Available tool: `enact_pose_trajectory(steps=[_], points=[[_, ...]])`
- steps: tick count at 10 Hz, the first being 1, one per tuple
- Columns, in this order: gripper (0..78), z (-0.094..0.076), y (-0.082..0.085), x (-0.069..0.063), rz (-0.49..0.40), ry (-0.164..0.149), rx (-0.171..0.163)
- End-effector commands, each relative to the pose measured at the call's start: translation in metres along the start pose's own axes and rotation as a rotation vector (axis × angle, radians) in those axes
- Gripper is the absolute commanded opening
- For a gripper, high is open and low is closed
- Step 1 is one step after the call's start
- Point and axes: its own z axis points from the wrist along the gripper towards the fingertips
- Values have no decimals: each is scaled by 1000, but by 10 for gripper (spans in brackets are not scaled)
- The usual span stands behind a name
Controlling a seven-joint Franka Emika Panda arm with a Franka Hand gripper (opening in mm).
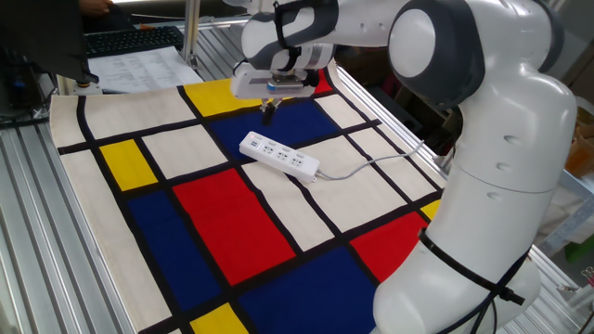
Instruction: Turn on the power strip by pressing the button
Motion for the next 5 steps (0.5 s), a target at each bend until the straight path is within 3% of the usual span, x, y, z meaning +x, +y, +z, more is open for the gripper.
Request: enact_pose_trajectory(steps=[1,2,3,5], points=[[11,-7,18,22,32,2,6],[11,-9,19,26,37,5,8],[11,-20,20,39,39,21,31],[11,-33,19,48,25,37,86]])
